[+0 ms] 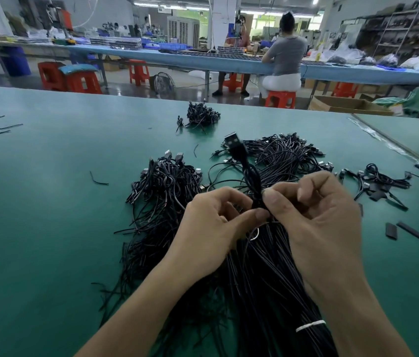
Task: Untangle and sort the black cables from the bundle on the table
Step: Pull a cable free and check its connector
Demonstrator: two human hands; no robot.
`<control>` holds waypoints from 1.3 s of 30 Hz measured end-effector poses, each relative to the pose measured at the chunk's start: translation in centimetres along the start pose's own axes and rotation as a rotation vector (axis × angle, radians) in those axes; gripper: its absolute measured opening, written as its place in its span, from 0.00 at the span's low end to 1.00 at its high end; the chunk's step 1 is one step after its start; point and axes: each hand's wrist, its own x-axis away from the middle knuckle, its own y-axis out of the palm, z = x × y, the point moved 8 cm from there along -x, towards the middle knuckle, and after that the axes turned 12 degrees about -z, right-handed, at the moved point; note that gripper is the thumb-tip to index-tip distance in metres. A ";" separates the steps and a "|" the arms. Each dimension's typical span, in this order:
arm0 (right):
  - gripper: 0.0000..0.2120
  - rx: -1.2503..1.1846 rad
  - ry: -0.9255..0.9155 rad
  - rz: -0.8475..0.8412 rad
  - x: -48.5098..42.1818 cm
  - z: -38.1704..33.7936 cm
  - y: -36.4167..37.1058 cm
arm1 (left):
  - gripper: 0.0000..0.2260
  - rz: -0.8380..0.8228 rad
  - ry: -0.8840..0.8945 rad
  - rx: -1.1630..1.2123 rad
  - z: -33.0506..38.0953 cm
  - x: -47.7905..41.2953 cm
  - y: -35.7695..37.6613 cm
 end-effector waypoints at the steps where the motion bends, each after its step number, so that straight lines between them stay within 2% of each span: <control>1: 0.19 0.047 -0.003 0.005 0.0 0.1 0.0 | 0.08 -0.009 -0.015 -0.012 -0.2 0.0 0.1; 4: 0.20 0.241 -0.011 0.033 0.3 0.4 -0.2 | 0.03 -0.055 -0.053 0.055 -0.7 0.1 0.5; 7: 0.19 0.331 0.025 0.056 0.3 1.0 -0.5 | 0.06 -0.014 -0.041 0.100 -1.0 0.0 0.5; 11: 0.18 0.124 0.152 -0.012 0.3 2.8 -0.2 | 0.11 0.091 0.045 -0.044 -0.5 -0.2 -0.5; 14: 0.20 -0.038 0.222 -0.076 0.6 3.6 0.9 | 0.09 0.158 0.081 0.040 0.2 -0.1 -1.2; 17: 0.19 -0.076 0.240 -0.101 0.7 3.5 1.8 | 0.04 0.109 0.139 0.096 1.0 0.1 -0.7; 18: 0.18 -0.080 0.245 -0.102 0.7 3.4 1.8 | 0.05 0.075 0.158 0.103 1.2 0.1 -0.5; 21: 0.18 -0.133 0.260 -0.074 0.6 3.5 1.3 | 0.21 -0.053 0.200 0.107 1.3 0.0 0.4; 23: 0.20 -0.144 0.280 -0.033 0.7 4.0 0.7 | 0.22 -0.111 0.205 0.043 1.4 0.0 1.0; 28: 0.21 -0.186 0.286 0.099 0.6 4.8 -0.8 | 0.19 -0.068 0.228 -0.092 2.1 0.5 1.4; 31: 0.21 -0.272 0.247 0.127 0.6 4.6 -1.1 | 0.13 -0.007 0.195 -0.072 1.6 0.3 1.2; 34: 0.21 -0.156 0.211 0.149 0.7 4.1 -1.3 | 0.03 0.070 0.158 -0.026 0.7 0.2 0.2; 37: 0.20 -0.085 0.151 0.170 0.5 3.1 -1.7 | 0.16 0.046 -0.016 0.025 -1.5 -0.2 0.1; 39: 0.20 -0.051 0.126 0.160 0.5 2.8 -1.5 | 0.17 -0.104 -0.124 0.118 -2.5 -0.3 1.6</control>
